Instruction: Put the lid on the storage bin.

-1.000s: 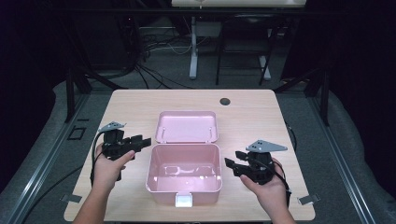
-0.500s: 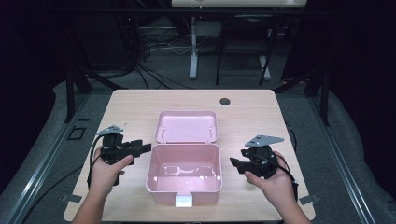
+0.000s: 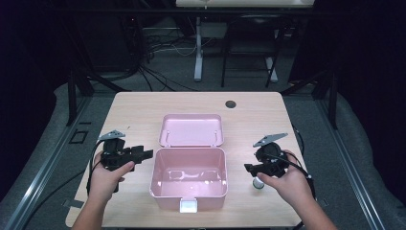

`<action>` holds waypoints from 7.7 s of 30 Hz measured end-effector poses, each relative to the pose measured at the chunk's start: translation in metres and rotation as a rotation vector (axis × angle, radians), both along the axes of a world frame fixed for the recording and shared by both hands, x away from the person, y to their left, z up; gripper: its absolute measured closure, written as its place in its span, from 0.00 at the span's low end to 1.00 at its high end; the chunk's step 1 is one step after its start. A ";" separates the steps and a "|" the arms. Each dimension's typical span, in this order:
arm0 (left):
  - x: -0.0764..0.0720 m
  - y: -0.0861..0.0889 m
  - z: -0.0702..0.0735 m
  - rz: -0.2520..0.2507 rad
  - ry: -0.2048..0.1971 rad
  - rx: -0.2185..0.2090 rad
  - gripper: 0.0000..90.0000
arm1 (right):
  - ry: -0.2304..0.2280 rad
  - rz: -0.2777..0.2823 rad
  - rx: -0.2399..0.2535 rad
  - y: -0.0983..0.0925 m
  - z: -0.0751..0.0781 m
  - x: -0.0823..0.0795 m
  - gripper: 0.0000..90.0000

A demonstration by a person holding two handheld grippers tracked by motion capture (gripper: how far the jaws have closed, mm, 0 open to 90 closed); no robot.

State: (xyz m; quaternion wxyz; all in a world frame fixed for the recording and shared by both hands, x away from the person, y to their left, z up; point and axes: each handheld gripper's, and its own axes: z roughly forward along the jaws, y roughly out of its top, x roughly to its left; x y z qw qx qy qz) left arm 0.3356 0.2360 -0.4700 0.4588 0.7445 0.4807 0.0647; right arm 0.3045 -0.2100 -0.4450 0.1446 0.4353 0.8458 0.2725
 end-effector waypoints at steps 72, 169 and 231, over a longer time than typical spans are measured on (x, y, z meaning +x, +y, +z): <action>-0.003 -0.002 0.002 -0.041 0.035 0.080 0.49 | 0.409 -0.050 -0.240 -0.009 -0.060 0.037 0.53; -0.002 0.001 0.002 -0.046 0.053 0.059 0.50 | 0.399 0.159 -0.339 0.067 0.062 0.037 0.56; 0.002 0.011 -0.001 -0.025 0.068 0.041 0.50 | 0.343 0.604 -0.500 0.156 0.035 0.045 0.56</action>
